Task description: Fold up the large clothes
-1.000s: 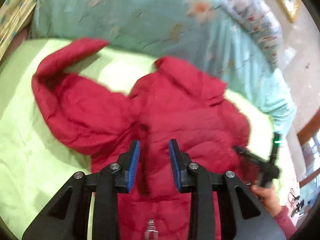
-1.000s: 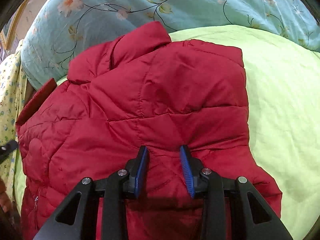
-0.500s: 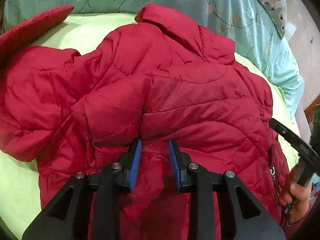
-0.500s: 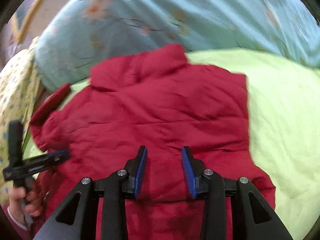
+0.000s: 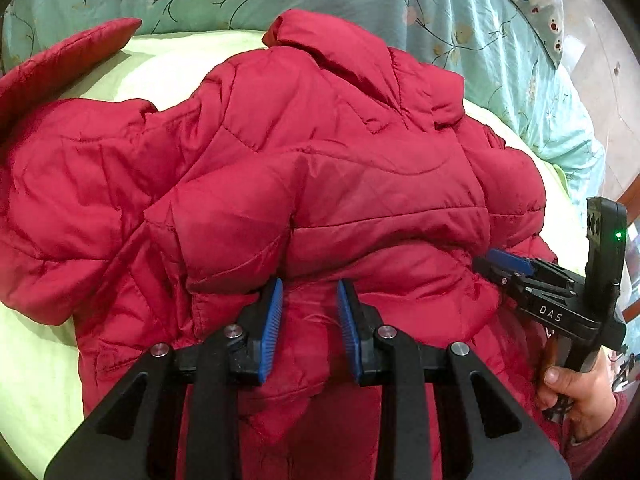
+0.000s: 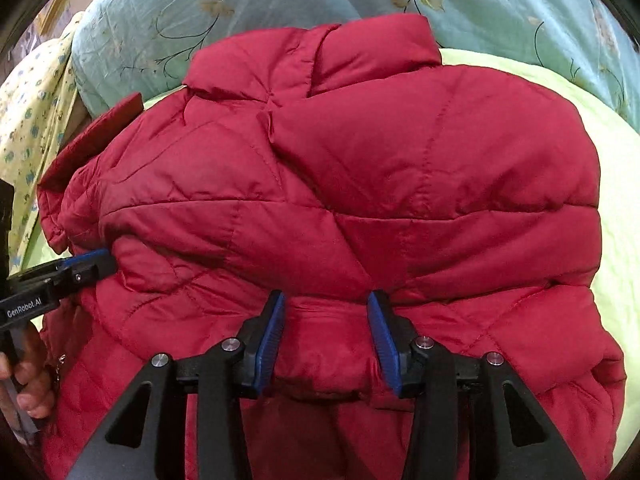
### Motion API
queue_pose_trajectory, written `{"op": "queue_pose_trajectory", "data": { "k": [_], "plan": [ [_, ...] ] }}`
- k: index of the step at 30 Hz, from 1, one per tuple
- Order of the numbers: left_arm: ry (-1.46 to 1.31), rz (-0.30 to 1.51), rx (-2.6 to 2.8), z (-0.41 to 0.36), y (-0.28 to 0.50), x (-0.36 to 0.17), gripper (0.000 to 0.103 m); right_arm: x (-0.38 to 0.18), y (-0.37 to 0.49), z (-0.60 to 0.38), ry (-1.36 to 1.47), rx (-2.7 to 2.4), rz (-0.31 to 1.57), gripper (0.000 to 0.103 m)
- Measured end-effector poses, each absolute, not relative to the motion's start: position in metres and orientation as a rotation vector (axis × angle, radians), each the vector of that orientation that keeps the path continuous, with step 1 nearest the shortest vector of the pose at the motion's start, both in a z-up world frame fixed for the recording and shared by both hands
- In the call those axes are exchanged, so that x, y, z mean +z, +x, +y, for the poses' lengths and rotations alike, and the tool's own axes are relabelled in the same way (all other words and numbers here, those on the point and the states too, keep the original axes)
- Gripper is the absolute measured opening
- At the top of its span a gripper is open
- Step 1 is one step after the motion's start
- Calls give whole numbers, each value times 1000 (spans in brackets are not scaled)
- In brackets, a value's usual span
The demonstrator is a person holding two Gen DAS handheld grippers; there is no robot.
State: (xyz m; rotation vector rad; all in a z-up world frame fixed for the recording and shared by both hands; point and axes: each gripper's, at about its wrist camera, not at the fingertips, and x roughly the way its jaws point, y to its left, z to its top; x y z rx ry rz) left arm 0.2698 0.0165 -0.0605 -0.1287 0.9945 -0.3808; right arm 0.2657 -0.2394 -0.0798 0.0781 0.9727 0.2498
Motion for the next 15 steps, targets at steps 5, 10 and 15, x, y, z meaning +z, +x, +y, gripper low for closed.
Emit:
{"op": "queue_pose_trajectory", "data": {
  "k": [5, 10, 15],
  "plan": [
    [-159, 975, -369, 26, 255, -44, 27, -59, 250, -253, 180, 283, 952, 46],
    [-92, 929, -287, 40, 243, -23, 27, -32, 213, -260, 205, 331, 899, 46],
    [-13, 914, -188, 52, 247, -10, 32, -23, 193, -263, 239, 364, 899, 48]
  ]
}}
